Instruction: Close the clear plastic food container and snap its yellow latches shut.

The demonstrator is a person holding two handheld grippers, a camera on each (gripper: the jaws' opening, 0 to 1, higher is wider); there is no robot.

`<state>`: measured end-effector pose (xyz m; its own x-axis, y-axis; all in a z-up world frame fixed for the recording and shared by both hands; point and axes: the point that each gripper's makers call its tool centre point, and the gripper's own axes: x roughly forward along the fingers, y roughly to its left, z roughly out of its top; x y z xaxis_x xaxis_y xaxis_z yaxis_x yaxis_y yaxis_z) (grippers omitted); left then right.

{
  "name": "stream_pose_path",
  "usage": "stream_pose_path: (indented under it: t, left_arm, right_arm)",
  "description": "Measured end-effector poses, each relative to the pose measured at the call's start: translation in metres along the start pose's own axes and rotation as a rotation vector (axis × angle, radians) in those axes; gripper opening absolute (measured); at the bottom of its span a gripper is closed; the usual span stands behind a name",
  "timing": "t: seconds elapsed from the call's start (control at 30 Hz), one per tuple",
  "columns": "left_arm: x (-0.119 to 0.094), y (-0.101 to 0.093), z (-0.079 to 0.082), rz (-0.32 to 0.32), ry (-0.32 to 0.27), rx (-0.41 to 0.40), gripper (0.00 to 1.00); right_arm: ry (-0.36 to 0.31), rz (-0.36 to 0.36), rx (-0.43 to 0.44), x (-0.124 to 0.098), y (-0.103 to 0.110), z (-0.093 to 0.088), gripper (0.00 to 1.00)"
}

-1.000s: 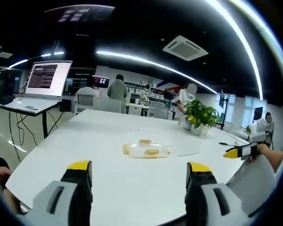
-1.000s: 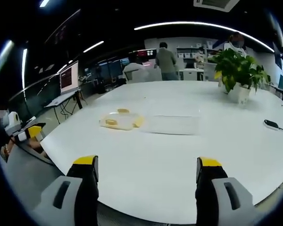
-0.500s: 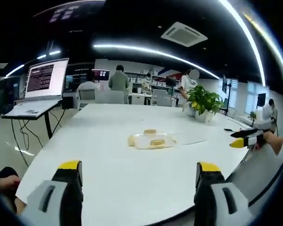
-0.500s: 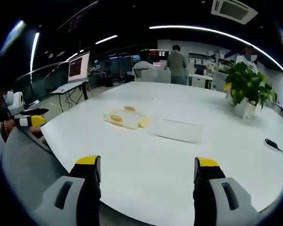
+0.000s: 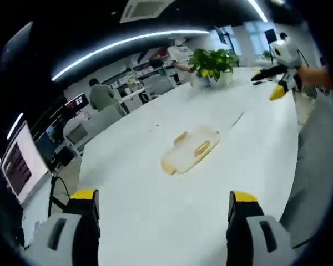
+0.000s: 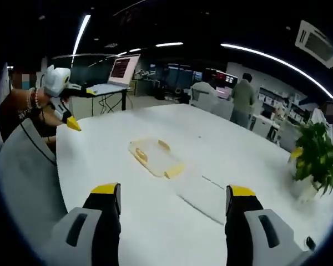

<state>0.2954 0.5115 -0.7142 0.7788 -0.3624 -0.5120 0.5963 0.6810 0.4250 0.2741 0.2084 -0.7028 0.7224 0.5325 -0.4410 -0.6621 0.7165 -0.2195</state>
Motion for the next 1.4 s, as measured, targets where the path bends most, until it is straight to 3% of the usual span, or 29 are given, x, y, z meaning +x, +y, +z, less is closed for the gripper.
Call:
stream_pose_path:
  t: [0.17,0.2,0.27,0.37,0.43,0.47,0.5,0.57,0.63,0.7,0.8,0.87,0.97,1.1,1.2,1.33,1.4]
  left_arm:
    - [0.034,0.006,0.010,-0.117,0.030,0.049,0.91]
    - [0.043,0.005,0.013,-0.155,0.032,0.078,0.89]
    - [0.055,0.005,0.016,-0.189,0.038,0.135,0.81]
    - [0.082,0.003,0.015,-0.274,0.090,0.191,0.83]
    - [0.100,0.001,0.021,-0.325,0.064,0.262,0.78]
    - [0.107,0.000,0.020,-0.345,0.070,0.290,0.75]
    - [0.117,-0.003,0.013,-0.395,0.120,0.322,0.73]
    - [0.132,-0.004,0.003,-0.455,0.201,0.350,0.75]
    - [0.143,-0.005,0.000,-0.498,0.233,0.368,0.79]
    - [0.155,-0.007,-0.003,-0.555,0.254,0.379,0.78]
    - [0.169,-0.008,-0.004,-0.593,0.274,0.370,0.76]
    - [0.175,-0.009,-0.008,-0.632,0.292,0.404,0.76]
    - [0.186,-0.007,-0.010,-0.632,0.301,0.426,0.74]
    - [0.192,-0.010,-0.014,-0.688,0.322,0.471,0.67]
    - [0.197,-0.010,-0.015,-0.681,0.336,0.508,0.61]
    - [0.197,-0.019,-0.019,-0.727,0.352,0.546,0.56]
    - [0.193,-0.025,-0.026,-0.751,0.384,0.525,0.54]
  right_arm:
    - [0.045,0.081,-0.165,0.032,-0.009,0.013,0.75]
    - [0.049,0.111,-0.237,0.044,-0.011,0.015,0.74]
    - [0.088,0.150,-0.298,0.058,-0.012,0.014,0.71]
    - [0.140,0.251,-0.368,0.087,-0.009,0.014,0.70]
    - [0.206,0.330,-0.410,0.103,-0.006,0.007,0.67]
    - [0.234,0.337,-0.415,0.110,-0.007,0.005,0.67]
    - [0.276,0.368,-0.411,0.119,-0.006,0.002,0.68]
    - [0.297,0.434,-0.420,0.133,0.000,0.001,0.67]
    - [0.306,0.464,-0.454,0.145,0.000,0.000,0.63]
    - [0.346,0.485,-0.460,0.158,-0.003,-0.007,0.62]
    - [0.428,0.535,-0.450,0.172,-0.007,-0.024,0.62]
    - [0.450,0.558,-0.453,0.179,-0.008,-0.031,0.65]
    - [0.484,0.565,-0.454,0.189,-0.011,-0.038,0.66]
    - [0.514,0.603,-0.436,0.195,-0.006,-0.047,0.64]
    - [0.568,0.625,-0.342,0.198,-0.006,-0.056,0.58]
    - [0.564,0.638,-0.374,0.203,-0.007,-0.059,0.58]
    - [0.559,0.651,-0.360,0.203,-0.005,-0.059,0.57]
